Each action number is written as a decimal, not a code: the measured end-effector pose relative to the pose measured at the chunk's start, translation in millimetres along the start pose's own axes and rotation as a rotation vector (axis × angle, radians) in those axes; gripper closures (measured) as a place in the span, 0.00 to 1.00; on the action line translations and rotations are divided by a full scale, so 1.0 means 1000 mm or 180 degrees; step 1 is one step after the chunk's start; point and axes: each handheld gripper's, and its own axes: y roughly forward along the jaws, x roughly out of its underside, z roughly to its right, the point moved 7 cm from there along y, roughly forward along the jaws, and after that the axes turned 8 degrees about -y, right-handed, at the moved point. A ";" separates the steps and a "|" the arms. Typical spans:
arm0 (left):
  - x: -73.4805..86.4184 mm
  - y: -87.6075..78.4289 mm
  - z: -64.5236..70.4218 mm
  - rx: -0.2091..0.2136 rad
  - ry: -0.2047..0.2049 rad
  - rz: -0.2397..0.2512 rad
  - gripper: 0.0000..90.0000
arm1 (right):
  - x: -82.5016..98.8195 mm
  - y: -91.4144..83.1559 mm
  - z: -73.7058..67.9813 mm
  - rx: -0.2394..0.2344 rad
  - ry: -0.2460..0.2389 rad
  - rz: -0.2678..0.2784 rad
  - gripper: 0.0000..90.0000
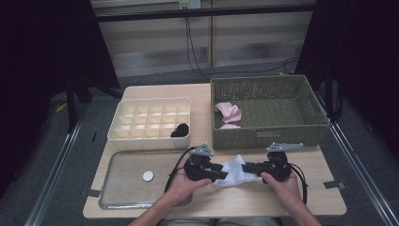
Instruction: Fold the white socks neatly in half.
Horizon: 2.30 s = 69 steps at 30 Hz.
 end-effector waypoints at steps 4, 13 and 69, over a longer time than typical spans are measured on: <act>0.005 -0.017 -0.009 -0.0153 0.0003 -0.0044 0.53 | 0.000 0.000 0.002 0.0006 0.0002 -0.0002 0.94; 0.018 -0.016 -0.021 -0.0088 -0.0148 -0.0035 0.48 | -0.002 0.005 -0.001 -0.0010 -0.0027 -0.0019 0.94; 0.031 0.005 -0.015 0.0063 -0.0141 -0.0262 0.94 | -0.005 0.055 -0.048 -0.0368 -0.0367 -0.0329 0.91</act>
